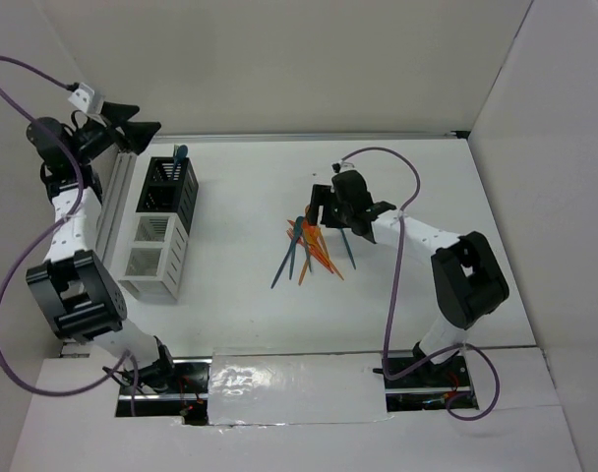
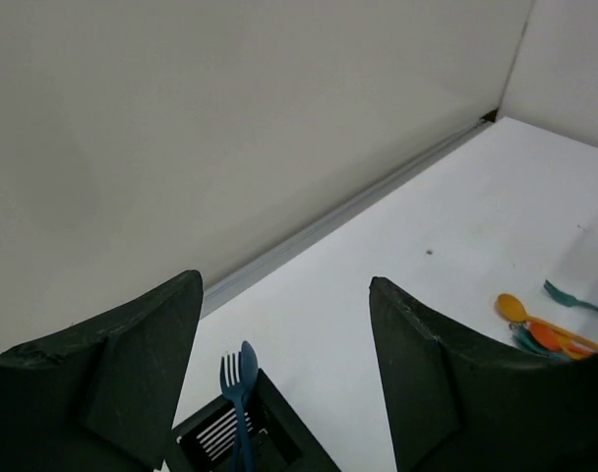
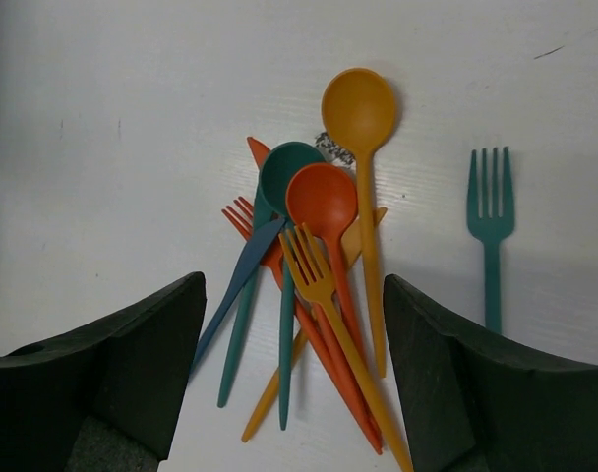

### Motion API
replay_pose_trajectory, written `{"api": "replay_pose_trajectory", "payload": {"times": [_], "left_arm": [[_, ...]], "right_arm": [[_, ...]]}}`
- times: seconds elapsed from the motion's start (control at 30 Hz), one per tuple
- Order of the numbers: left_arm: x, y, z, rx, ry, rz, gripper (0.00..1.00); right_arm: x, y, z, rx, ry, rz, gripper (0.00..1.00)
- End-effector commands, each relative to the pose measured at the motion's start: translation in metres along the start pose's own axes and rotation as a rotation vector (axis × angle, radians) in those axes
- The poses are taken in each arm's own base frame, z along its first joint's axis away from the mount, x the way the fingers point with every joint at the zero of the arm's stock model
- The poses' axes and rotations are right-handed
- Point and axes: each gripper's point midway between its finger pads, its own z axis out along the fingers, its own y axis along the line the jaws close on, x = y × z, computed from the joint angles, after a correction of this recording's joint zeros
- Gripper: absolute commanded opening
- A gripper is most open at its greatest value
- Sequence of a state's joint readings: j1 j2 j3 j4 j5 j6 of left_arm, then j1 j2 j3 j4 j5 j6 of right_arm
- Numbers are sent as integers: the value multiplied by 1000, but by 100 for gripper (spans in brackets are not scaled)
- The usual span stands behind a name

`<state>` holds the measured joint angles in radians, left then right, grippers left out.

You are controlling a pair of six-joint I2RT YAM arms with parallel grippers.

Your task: Sort the eating utensils into containers

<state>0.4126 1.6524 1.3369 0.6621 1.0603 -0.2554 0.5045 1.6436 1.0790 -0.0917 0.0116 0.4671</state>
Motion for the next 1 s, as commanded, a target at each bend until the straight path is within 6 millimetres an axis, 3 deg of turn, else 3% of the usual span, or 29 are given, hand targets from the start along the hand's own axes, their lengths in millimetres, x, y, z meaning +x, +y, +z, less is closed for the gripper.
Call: {"api": "replay_pose_trajectory", "payload": {"times": [0.0,0.03,0.07,0.1,0.13,0.27,0.47,0.53,0.57,0.7,0.77,0.83,0.97], "left_arm": [[-37,-28,5,-59,49,-24,81],[-26,-50,19,-44,99,-59,81],[-30,-62,25,-39,111,-56,82],[-31,-60,17,-81,129,-66,81],[-21,-88,31,-47,174,-127,81],[1,-150,40,40,269,-269,79],[84,-240,45,120,525,-421,76],[115,-273,44,139,651,-452,75],[137,-287,46,151,721,-468,75],[200,-327,40,174,933,-491,72],[229,-328,36,145,1009,-494,71],[247,-341,37,138,1063,-476,70],[265,-356,43,168,1099,-466,70]], "right_arm": [[-2,22,7,-54,13,-14,78],[3,25,8,-58,23,-21,78],[5,29,9,-61,32,-28,76],[13,34,11,-68,48,-43,75],[18,27,13,-31,62,-51,74],[26,8,13,36,82,-14,74],[-6,-33,-13,54,18,58,76],[-18,-38,-20,63,-16,56,77],[-24,-50,-25,87,-37,64,78],[-19,-70,-33,116,-37,98,79],[-23,-77,-38,118,-56,117,79],[-22,-81,-40,126,-57,129,79],[-19,-90,-44,140,-64,146,80]]}}
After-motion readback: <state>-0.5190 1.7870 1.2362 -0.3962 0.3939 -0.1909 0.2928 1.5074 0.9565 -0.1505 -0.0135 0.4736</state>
